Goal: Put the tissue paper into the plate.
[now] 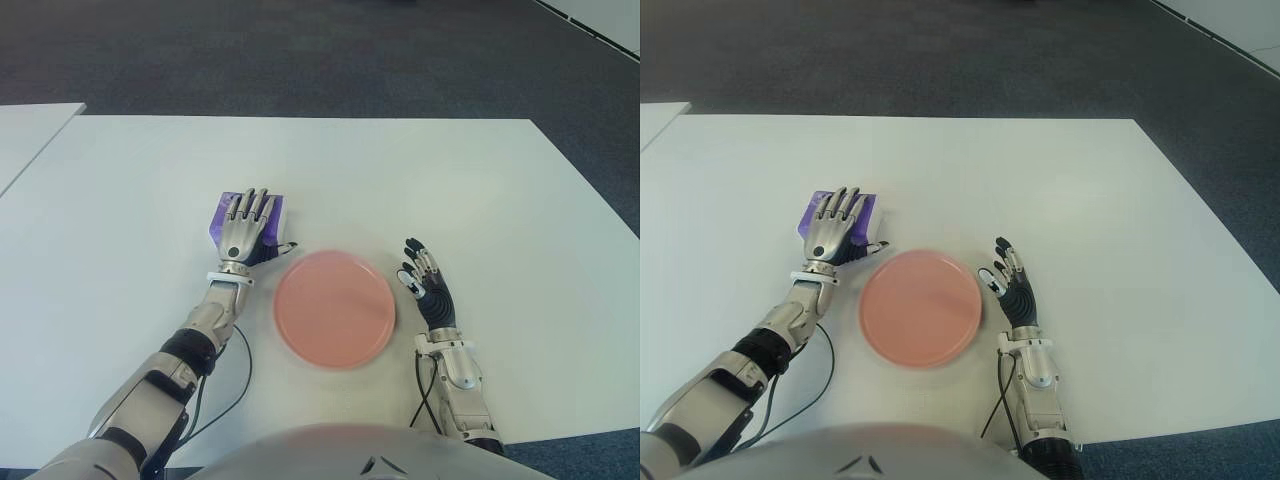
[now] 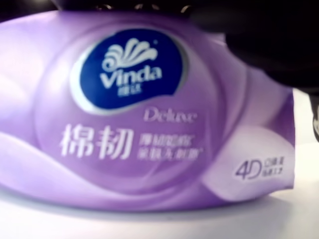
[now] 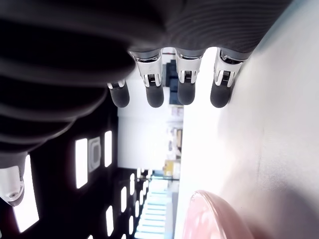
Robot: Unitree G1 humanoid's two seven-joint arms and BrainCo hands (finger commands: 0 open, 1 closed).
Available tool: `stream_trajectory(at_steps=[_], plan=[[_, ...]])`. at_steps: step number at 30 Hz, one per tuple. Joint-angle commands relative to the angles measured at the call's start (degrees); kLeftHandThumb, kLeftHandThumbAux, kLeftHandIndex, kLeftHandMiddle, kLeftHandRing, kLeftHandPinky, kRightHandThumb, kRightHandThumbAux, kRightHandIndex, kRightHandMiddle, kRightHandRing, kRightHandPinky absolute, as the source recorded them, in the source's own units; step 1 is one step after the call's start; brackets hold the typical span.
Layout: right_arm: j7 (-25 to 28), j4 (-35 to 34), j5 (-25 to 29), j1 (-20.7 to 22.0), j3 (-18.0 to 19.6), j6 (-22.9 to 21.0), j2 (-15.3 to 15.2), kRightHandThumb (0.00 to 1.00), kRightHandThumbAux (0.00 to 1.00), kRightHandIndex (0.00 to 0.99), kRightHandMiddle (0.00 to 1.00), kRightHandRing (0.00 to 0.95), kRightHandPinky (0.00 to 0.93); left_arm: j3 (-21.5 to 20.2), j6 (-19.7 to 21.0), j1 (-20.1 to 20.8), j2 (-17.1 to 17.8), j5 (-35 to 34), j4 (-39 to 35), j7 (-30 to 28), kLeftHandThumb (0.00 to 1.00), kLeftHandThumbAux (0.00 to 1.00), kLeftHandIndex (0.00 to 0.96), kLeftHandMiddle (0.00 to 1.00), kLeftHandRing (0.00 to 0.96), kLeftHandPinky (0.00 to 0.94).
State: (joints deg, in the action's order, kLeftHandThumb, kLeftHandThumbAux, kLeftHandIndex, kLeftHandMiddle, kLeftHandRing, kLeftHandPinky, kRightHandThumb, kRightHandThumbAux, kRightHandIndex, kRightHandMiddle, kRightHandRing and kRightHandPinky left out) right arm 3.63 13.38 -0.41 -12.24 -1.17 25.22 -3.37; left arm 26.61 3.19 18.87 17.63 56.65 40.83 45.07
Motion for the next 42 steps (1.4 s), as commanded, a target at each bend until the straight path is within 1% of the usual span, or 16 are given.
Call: stream_trajectory(at_steps=[1, 8, 12, 18, 23, 26, 30, 37, 42], plan=[[0.0, 8.4, -0.3, -3.6, 0.0, -5.3, 0.4, 0.233, 0.452, 0.052, 0.082, 0.023, 0.0, 1.3, -0.5, 1.2, -0.4, -0.2, 2.6, 1.9, 0.175, 0.329, 0.123, 0.113, 0.091, 0.132], [-0.6, 9.2, -0.9, -3.2, 0.0, -4.5, 0.3, 0.218, 0.453, 0.045, 0.079, 0.023, 0.0, 2.1, -0.7, 2.4, -0.6, -0.5, 4.7, 2.9, 0.18, 0.337, 0.128, 0.12, 0.098, 0.132], [-1.2, 9.8, -1.3, -2.8, 0.1, -4.5, 0.3, 0.219, 0.457, 0.048, 0.08, 0.024, 0.0, 2.5, -0.5, 3.1, -0.9, -0.3, 6.2, 4.5, 0.179, 0.345, 0.144, 0.128, 0.106, 0.14], [-0.7, 10.6, -0.7, -2.4, 0.1, -3.8, 0.2, 0.227, 0.459, 0.045, 0.074, 0.018, 0.0, 2.7, -0.5, 4.0, -1.2, -0.5, 7.8, 5.7, 0.173, 0.349, 0.153, 0.133, 0.11, 0.141], [-0.8, 11.7, -1.0, -2.0, 0.1, -2.3, 0.0, 0.217, 0.449, 0.042, 0.071, 0.016, 0.0, 2.8, -0.4, 4.5, -1.5, -0.6, 8.7, 6.9, 0.173, 0.353, 0.16, 0.139, 0.116, 0.148], [-0.8, 11.9, -1.0, -1.8, 0.1, -2.6, 0.0, 0.215, 0.447, 0.042, 0.071, 0.014, 0.0, 2.8, -0.2, 4.5, -1.3, -0.6, 8.6, 7.2, 0.171, 0.351, 0.164, 0.143, 0.118, 0.152], [-0.3, 12.1, -0.5, -1.6, 0.1, -3.1, -0.1, 0.218, 0.449, 0.044, 0.072, 0.012, 0.0, 2.9, 0.1, 4.7, -1.4, -0.6, 8.9, 8.0, 0.18, 0.339, 0.18, 0.157, 0.13, 0.17], [-0.2, 12.9, -0.3, -1.2, 0.3, -2.7, 0.0, 0.224, 0.451, 0.051, 0.077, 0.016, 0.0, 3.1, 0.4, 5.5, -1.4, -0.9, 10.0, 9.5, 0.207, 0.335, 0.208, 0.183, 0.159, 0.209], [-0.2, 13.2, -0.3, -1.1, 0.4, -2.6, 0.0, 0.227, 0.446, 0.052, 0.073, 0.013, 0.0, 3.3, 0.6, 6.0, -1.4, -1.2, 10.6, 9.4, 0.212, 0.335, 0.225, 0.198, 0.176, 0.224]])
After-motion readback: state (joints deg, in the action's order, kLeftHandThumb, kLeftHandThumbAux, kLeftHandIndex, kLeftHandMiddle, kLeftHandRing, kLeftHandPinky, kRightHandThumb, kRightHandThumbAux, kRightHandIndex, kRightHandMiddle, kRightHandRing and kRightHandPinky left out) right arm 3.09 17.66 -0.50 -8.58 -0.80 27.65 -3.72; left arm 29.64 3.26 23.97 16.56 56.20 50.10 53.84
